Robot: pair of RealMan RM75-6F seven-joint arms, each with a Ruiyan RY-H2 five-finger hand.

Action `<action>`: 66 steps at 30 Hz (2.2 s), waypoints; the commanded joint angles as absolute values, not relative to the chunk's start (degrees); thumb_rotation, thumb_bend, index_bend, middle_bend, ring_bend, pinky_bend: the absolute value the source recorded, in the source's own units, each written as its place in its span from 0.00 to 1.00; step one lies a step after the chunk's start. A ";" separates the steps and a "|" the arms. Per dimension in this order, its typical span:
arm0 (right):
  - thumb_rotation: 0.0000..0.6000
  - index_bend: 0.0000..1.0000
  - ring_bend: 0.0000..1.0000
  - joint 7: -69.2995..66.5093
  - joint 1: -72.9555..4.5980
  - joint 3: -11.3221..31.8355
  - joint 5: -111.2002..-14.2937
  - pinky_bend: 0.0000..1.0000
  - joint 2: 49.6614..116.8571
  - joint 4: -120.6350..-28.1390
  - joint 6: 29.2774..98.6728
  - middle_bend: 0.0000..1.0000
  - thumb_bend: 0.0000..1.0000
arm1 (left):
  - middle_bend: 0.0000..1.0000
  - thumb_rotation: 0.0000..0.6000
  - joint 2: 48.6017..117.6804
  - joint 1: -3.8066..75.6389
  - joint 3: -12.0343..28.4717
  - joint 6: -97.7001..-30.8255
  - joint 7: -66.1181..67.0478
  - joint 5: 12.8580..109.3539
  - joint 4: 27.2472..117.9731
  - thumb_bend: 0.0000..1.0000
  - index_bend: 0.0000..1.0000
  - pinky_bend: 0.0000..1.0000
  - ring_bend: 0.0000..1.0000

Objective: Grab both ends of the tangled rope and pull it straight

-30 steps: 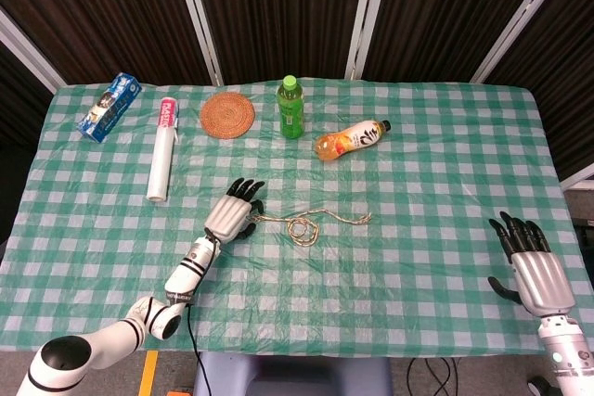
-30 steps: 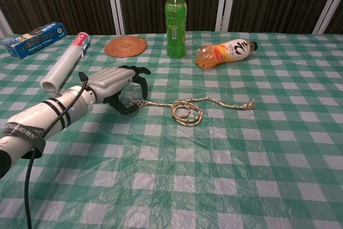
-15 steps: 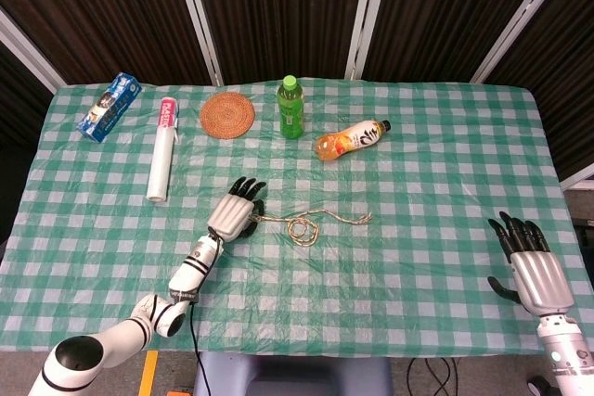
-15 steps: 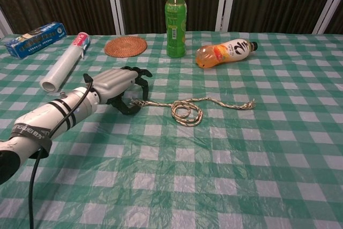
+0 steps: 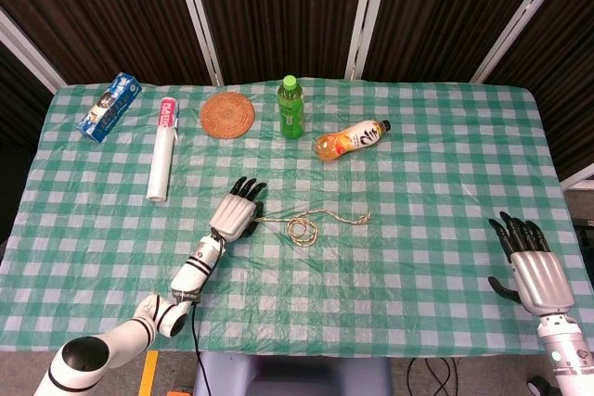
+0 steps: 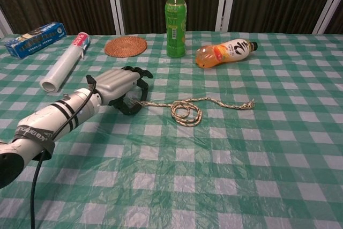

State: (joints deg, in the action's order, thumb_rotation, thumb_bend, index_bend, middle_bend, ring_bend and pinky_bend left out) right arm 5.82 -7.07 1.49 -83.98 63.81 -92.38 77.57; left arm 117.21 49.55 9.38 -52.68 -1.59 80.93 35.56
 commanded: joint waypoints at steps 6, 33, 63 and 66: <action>1.00 0.00 0.00 5.99 -7.09 1.50 -83.97 0.00 63.88 -92.40 77.61 0.00 0.32 | 0.10 1.00 116.61 49.20 9.17 -54.20 -1.54 81.25 36.61 0.41 0.57 0.06 0.00; 1.00 0.17 0.00 17.54 -18.42 5.67 -87.36 0.00 70.83 -92.17 68.77 0.00 0.32 | 0.17 1.00 108.19 42.66 5.42 -63.11 2.66 84.08 48.63 0.51 0.76 0.06 0.00; 1.00 0.51 0.00 39.53 -42.90 12.94 -64.83 0.00 97.07 -74.42 49.81 0.00 0.37 | 0.17 1.00 106.75 41.81 5.81 -61.09 0.82 83.35 48.76 0.46 0.75 0.06 0.00; 1.00 0.54 0.00 39.55 -43.97 12.83 -64.27 0.00 98.37 -72.91 49.62 0.00 0.38 | 0.17 1.00 106.91 41.92 5.81 -60.65 0.65 83.27 48.29 0.46 0.75 0.06 0.00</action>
State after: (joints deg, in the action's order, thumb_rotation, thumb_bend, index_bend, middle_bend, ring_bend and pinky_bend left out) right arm 39.44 -43.45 12.93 -64.64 97.83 -73.49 49.80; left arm 106.88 41.89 5.80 -60.69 0.67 83.29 48.33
